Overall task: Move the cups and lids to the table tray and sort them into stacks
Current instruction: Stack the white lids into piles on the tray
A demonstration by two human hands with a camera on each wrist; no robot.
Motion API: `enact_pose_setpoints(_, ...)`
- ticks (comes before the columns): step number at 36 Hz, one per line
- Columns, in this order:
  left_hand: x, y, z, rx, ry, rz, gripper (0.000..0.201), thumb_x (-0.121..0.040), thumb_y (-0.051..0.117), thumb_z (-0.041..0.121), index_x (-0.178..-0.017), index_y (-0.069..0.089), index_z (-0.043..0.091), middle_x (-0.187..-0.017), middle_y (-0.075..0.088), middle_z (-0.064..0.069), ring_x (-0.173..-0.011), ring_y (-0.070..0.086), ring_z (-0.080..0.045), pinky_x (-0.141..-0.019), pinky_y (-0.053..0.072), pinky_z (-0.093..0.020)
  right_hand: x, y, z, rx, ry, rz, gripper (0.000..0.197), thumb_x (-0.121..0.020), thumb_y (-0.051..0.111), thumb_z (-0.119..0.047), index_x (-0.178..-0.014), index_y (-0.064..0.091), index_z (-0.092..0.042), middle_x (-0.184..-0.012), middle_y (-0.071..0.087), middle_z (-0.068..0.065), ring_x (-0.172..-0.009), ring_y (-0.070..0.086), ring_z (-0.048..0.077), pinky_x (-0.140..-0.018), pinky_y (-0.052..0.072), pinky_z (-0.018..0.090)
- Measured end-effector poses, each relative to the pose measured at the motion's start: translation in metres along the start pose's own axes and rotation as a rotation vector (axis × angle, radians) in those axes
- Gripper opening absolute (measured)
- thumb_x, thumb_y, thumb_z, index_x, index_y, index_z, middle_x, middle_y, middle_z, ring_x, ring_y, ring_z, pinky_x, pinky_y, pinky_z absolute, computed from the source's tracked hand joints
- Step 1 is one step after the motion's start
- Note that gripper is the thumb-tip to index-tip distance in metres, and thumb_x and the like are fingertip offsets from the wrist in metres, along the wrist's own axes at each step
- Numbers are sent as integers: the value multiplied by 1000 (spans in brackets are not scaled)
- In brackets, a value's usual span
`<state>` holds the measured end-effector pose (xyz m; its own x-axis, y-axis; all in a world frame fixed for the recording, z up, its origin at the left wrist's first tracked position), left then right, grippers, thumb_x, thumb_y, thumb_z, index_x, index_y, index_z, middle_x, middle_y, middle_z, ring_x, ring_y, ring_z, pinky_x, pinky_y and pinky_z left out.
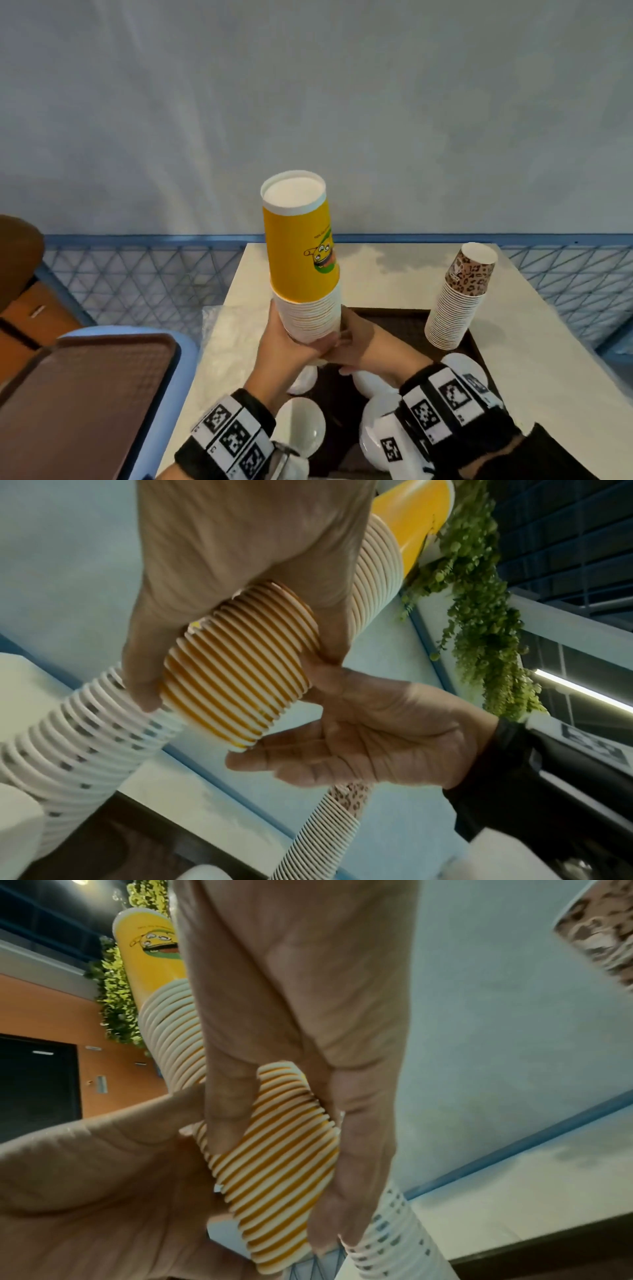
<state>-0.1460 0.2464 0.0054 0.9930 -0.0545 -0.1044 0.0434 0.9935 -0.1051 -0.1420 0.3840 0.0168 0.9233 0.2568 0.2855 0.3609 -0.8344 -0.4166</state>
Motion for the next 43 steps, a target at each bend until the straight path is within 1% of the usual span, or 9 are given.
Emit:
enact_pose_setpoints(5,-3,-38,9,18,-14,29,84,-46,88,30,-122,54,23,-110,70,3,-98,68,-10,-73,58,-31,0,-1,-44,122,-80,26,78,-81,69,-21,-144,23,-31,-129,49,-3,-116,53,21,-94,50,40)
enact_pose_setpoints(10,-12,-73,11,27,-67,17,82,-52,88,24,-124,50,21,-112,68,1,-99,66,-14,-58,51,-18,-38,-17,-67,130,-183,484,85,-78,72,-27,-145,21,-16,-145,30,11,-131,40,23,-99,34,24)
enact_pose_setpoints(15,-27,-88,-3,28,-124,26,91,-45,88,25,-125,46,24,-112,67,3,-100,63,-10,-63,50,-23,-75,-7,-69,114,-138,481,98,-74,76,-30,-147,14,-14,-151,23,12,-139,29,25,-109,31,34)
enact_pose_setpoints(19,-40,-89,-15,9,-143,11,75,-61,84,5,-125,47,19,-110,66,4,-94,62,-4,-60,48,-18,-98,6,-53,50,-149,470,91,-70,80,-28,-143,26,-15,-143,39,9,-131,42,25,-102,39,34)
enact_pose_setpoints(23,-55,-86,-28,22,-166,-1,79,-52,82,15,-123,48,23,-105,67,11,-84,65,8,-61,49,-19,-112,10,-43,38,-170,491,81,-69,81,-33,-133,34,-17,-132,52,4,-119,53,21,-90,46,29)
enact_pose_setpoints(26,-65,-84,-38,34,-219,-33,76,-58,84,6,-122,48,24,-104,66,12,-89,62,2,-63,48,-25,-114,4,-39,97,-197,520,76,-69,80,-33,-129,36,-16,-127,54,4,-115,54,19,-82,44,24)
enact_pose_setpoints(33,-88,-69,-65,-6,-332,-83,85,-43,86,24,-120,49,27,-110,66,4,-103,60,-15,-72,50,-38,-100,-33,-13,163,-158,586,78,-70,78,-27,-131,33,-16,-126,52,4,-114,54,18,-84,46,23)
enact_pose_setpoints(37,-96,-53,-79,-7,-358,-116,73,-62,82,3,-123,49,23,-114,65,1,-104,58,-16,-78,47,-38,-86,-58,0,179,-119,627,78,-69,80,-25,-131,33,-13,-126,54,6,-112,55,21,-82,45,25)
enact_pose_setpoints(43,-103,-36,-95,-23,-360,-128,82,-48,87,12,-121,51,22,-115,66,-2,-106,61,-17,-81,52,-40,-74,-85,17,187,-70,666,80,-67,81,-25,-130,34,-11,-123,56,8,-109,56,24,-80,44,26)
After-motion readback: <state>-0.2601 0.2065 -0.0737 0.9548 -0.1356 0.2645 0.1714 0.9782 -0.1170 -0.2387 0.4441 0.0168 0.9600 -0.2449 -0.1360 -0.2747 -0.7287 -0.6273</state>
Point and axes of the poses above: each hand's wrist, its own x-axis away from the middle knuckle, its own y-axis out of the palm, z = x × y, the point moved 3 cm from there along -x, towards the middle knuckle
